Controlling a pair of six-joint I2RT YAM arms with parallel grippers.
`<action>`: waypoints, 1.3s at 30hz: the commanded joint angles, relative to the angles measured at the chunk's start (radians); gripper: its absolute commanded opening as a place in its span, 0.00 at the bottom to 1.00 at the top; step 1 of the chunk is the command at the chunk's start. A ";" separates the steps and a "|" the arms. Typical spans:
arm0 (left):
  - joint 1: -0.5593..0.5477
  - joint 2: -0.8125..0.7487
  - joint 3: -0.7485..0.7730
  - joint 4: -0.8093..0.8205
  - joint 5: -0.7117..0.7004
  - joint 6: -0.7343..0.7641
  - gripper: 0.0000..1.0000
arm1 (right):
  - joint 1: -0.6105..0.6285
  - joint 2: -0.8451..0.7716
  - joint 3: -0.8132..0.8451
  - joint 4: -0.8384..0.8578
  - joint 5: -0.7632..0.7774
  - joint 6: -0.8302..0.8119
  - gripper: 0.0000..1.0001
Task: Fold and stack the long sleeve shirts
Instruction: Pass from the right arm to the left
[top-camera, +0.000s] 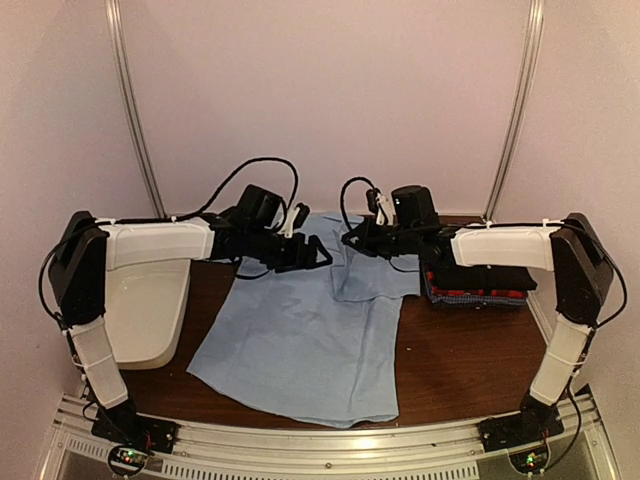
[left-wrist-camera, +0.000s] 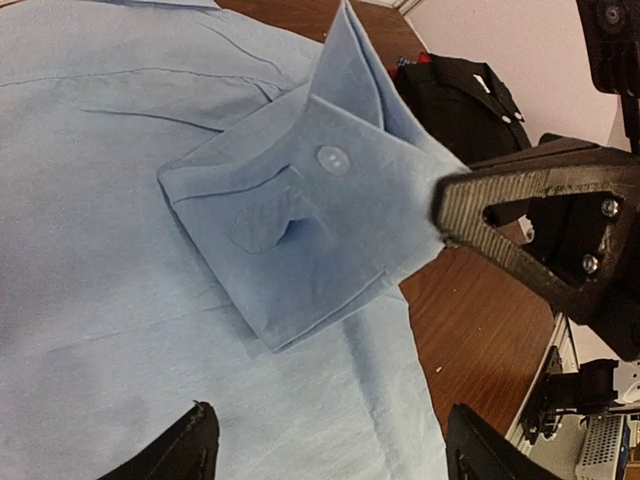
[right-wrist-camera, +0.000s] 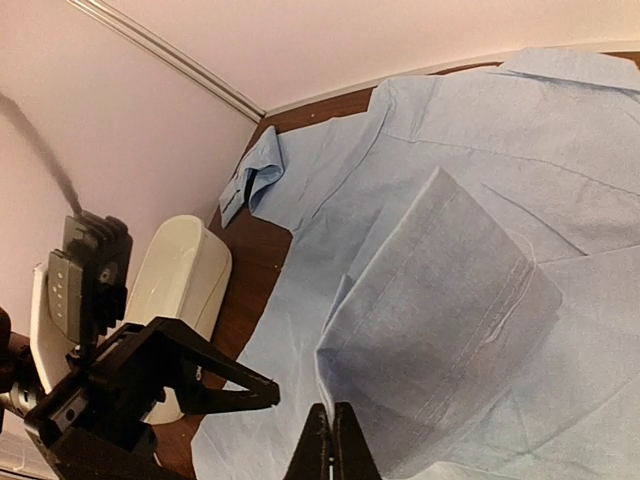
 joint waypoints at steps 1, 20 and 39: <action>-0.021 0.040 0.039 0.059 -0.050 -0.007 0.79 | 0.028 0.055 0.053 0.095 -0.043 0.087 0.00; -0.055 0.116 0.104 0.082 -0.272 -0.028 0.58 | 0.076 0.104 0.090 0.144 -0.077 0.156 0.00; -0.056 0.110 0.086 0.105 -0.385 -0.039 0.00 | 0.079 0.018 0.052 0.027 -0.003 0.080 0.17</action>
